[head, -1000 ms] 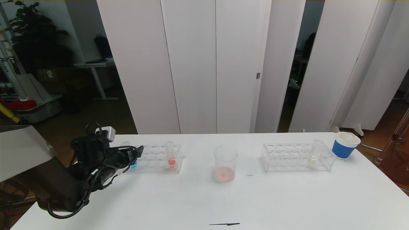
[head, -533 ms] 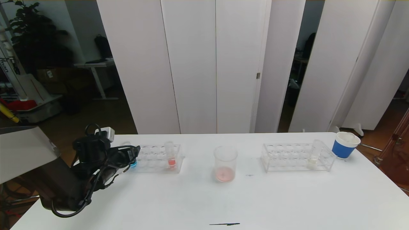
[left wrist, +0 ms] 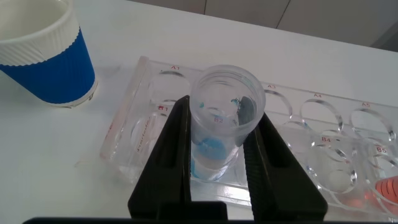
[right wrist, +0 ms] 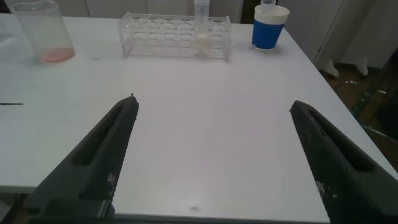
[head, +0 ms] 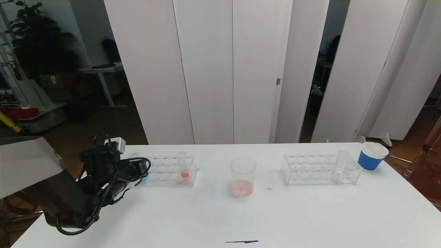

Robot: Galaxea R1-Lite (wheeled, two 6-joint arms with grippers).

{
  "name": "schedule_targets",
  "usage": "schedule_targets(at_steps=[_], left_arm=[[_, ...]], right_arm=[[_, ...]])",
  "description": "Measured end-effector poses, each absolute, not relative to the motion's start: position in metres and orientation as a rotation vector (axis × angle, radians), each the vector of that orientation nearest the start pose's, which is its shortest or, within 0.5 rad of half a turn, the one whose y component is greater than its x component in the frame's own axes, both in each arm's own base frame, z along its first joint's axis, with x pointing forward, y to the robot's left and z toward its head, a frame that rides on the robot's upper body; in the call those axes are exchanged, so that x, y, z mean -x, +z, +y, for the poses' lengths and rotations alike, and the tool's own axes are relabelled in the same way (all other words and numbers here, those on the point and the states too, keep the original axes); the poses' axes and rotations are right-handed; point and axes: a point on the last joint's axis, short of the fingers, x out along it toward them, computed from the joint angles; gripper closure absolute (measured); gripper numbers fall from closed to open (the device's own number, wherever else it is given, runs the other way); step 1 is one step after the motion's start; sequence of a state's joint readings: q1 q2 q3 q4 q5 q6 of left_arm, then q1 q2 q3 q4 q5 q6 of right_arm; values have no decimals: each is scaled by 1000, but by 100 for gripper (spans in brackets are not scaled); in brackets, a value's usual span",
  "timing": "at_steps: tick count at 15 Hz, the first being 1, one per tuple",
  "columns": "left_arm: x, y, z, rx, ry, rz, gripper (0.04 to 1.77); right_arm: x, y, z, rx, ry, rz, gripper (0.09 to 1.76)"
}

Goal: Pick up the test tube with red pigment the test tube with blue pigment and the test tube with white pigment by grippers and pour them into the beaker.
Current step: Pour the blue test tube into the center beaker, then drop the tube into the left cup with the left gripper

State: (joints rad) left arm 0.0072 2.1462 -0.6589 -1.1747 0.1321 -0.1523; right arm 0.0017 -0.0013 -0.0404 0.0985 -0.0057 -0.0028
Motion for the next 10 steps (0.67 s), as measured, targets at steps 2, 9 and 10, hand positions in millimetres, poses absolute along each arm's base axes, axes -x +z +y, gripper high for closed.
schedule_targets(at_steps=[2,9,10], left_arm=[[-351,52,6,131,163,300,124],[-351,53,5,126,157,297,124],[-352,54,5,126,156,296,124]], right_arm=[[26,76,0,3,-5,57,10],[26,76,0,3,-4,57,10],[26,76,0,3,-5,57,10]])
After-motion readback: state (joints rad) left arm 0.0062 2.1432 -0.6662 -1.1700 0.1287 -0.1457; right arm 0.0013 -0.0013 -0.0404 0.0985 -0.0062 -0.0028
